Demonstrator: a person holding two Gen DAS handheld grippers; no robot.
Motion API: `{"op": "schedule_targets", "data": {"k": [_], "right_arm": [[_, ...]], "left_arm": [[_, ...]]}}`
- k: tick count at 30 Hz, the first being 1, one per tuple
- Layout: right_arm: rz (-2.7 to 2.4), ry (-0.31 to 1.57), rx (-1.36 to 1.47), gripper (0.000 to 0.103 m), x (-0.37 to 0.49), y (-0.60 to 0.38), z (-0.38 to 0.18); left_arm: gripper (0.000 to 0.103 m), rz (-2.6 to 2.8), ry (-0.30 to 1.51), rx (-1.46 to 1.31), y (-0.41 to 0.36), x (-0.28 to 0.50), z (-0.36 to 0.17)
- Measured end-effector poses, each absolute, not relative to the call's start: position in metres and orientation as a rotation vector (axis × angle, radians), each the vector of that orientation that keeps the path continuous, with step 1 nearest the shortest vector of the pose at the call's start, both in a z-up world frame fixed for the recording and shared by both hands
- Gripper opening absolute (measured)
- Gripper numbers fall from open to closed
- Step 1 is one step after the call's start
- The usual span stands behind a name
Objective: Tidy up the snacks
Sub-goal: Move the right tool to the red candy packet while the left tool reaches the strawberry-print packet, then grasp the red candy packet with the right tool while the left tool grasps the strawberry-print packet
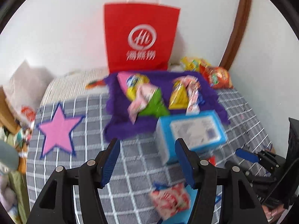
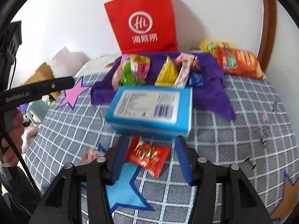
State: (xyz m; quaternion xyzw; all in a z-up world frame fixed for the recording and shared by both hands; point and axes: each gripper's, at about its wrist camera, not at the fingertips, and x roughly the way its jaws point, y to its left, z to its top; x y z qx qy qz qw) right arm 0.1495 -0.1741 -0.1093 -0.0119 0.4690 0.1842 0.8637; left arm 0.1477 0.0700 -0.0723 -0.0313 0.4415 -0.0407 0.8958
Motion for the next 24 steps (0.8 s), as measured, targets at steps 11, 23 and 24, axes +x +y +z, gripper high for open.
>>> {"op": "schedule_targets", "data": {"k": [11, 23, 24], "right_arm": [[0.434, 1.028, -0.028, 0.045, 0.153, -0.158, -0.149], [0.524, 1.075, 0.006, 0.046, 0.178, -0.153, -0.173], [0.535, 1.082, 0.016, 0.046, 0.178, -0.155, -0.175]], "left_arm": [[0.059, -0.093, 0.976, -0.069, 0.076, 0.133, -0.100], [0.059, -0.137, 1.016, -0.066, 0.061, 0.146, -0.116], [0.059, -0.138, 1.017, -0.066, 0.061, 0.147, -0.116]]}}
